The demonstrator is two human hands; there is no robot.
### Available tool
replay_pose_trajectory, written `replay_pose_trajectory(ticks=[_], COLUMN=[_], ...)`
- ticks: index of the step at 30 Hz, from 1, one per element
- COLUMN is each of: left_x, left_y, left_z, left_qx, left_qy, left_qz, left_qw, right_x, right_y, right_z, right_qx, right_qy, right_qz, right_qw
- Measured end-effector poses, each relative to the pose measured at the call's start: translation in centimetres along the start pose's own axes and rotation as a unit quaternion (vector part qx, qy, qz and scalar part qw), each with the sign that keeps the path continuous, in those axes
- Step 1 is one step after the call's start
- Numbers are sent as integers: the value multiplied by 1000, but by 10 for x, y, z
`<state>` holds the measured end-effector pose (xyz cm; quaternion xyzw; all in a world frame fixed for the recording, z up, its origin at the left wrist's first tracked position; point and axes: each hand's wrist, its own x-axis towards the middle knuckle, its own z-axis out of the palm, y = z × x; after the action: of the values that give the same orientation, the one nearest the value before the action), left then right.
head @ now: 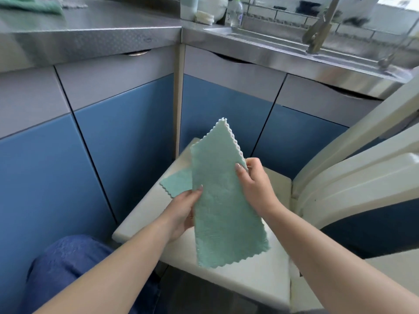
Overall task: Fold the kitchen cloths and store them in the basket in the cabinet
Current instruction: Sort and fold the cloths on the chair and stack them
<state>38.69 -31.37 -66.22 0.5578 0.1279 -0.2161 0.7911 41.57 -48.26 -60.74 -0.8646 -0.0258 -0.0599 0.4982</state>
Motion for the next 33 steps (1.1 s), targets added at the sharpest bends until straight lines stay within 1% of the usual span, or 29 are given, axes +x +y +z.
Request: replay_pose_trajectory(ticks=[2, 4, 8, 10, 12, 14, 15, 16, 17, 18, 20, 21, 22, 23, 25, 26, 28, 29, 31, 33], left_x=[2, 4, 4, 3, 1, 0, -2, -5, -9, -12, -16, -17, -17, -16, -12, -9, -3, 0, 3, 6], left_y=[-4, -11, -36, -49, -53, -53, -54, -53, -52, -51, -54, -56, -59, -62, -66, -67, -69, -71, -72, -75], left_z=[1, 1, 2, -1, -7, -20, -26, -34, -42, -50, -61, -65, -67, -69, -71, -72, -75, -77, -77, -77], left_qx=[3, 42, 151, 214, 254, 293, 339, 414, 502, 579, 688, 723, 751, 771, 790, 801, 819, 822, 823, 813], left_qy=[-13, -4, 17, 7, 1, 13, 20, 23, 12, -19, -116, -154, -182, -196, -211, -215, -213, -205, -193, -194], left_qz=[16, 17, -2, -1, 8, 29, 54, 97, 151, 205, 267, 280, 288, 301, 325, 323, 323, 333, 347, 361], left_qw=[1000, 999, 988, 977, 967, 956, 939, 905, 851, 789, 665, 612, 565, 526, 475, 456, 423, 414, 407, 415], right_x=[-8, -20, -54, -67, -77, -85, -90, -95, -100, -105, -120, -124, -130, -134, -142, -144, -147, -148, -150, -153], right_y=[15, 37, 82, 98, 104, 101, 99, 100, 102, 104, 112, 116, 119, 120, 118, 118, 121, 123, 128, 135], right_z=[-1, 1, 13, 17, 14, 8, 3, -1, -5, -8, -10, -10, -10, -11, -12, -12, -15, -16, -16, -14], right_qx=[43, 69, 56, 56, 67, 71, 53, 15, -47, -129, -274, -316, -335, -350, -379, -386, -406, -413, -409, -417], right_qy=[24, 33, 53, 63, 57, 36, 21, 11, -2, -22, -65, -89, -110, -137, -212, -245, -285, -292, -293, -285], right_qz=[65, 138, 244, 273, 288, 279, 259, 227, 183, 134, 21, -44, -95, -125, -133, -123, -103, -100, -110, -126], right_qw=[997, 988, 967, 958, 953, 957, 964, 974, 982, 982, 959, 944, 931, 918, 891, 881, 862, 857, 857, 854])
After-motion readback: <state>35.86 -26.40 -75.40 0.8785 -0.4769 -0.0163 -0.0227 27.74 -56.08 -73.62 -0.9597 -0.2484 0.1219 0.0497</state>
